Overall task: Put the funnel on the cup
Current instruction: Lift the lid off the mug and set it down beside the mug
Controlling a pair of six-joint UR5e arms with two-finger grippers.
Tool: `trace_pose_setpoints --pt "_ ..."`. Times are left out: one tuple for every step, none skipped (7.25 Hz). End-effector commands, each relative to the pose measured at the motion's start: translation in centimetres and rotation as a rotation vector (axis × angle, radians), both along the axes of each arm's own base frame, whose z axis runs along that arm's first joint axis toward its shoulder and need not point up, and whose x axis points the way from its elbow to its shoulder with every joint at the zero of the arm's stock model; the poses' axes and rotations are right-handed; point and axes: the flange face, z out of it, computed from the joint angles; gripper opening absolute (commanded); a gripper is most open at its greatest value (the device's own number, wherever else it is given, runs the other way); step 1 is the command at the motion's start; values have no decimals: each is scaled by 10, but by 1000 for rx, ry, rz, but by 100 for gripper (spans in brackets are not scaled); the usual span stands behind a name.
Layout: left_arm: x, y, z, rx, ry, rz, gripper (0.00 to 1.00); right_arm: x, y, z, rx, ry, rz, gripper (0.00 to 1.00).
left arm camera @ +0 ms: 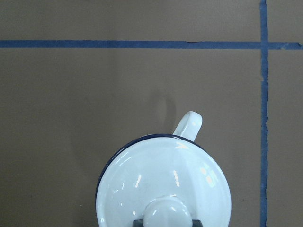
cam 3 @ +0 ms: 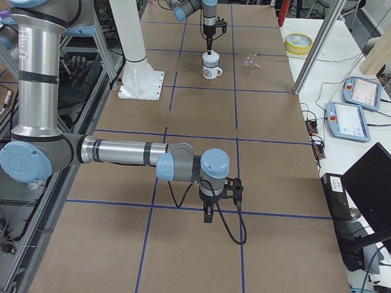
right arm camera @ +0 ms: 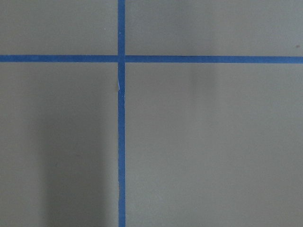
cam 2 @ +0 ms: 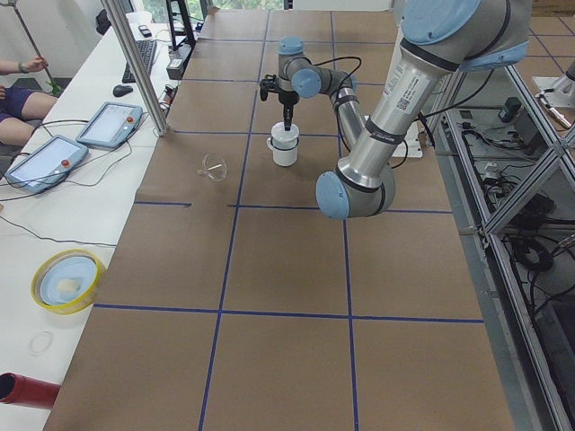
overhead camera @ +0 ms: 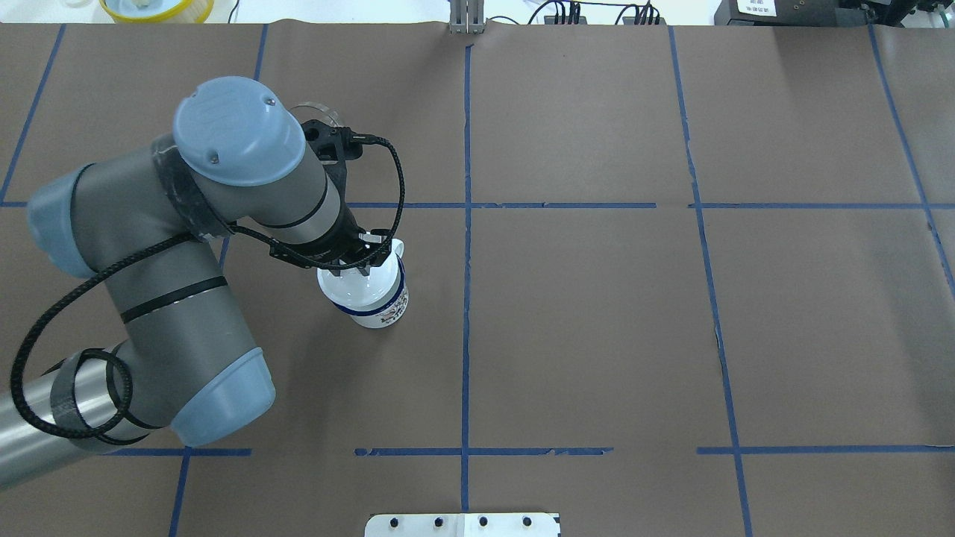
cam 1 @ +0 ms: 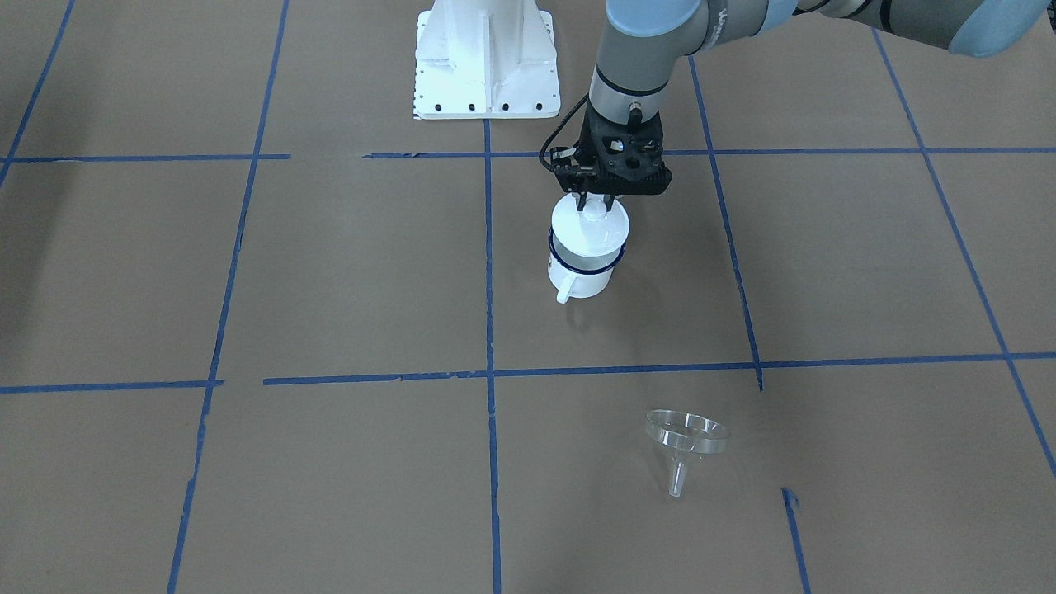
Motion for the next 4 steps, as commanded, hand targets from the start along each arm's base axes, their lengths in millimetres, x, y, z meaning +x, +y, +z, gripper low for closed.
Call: trace_pose_setpoints --pt "-57 -13 -3 3 -17 -70 0 0 0 0 0 0 0 100" --pt "-80 3 24 14 -10 -76 0 0 0 0 0 0 0 100" --pt "-90 12 61 24 7 -79 0 0 0 1 -1 0 0 100" --pt "-89 12 97 30 21 -84 0 0 0 0 0 0 0 100"
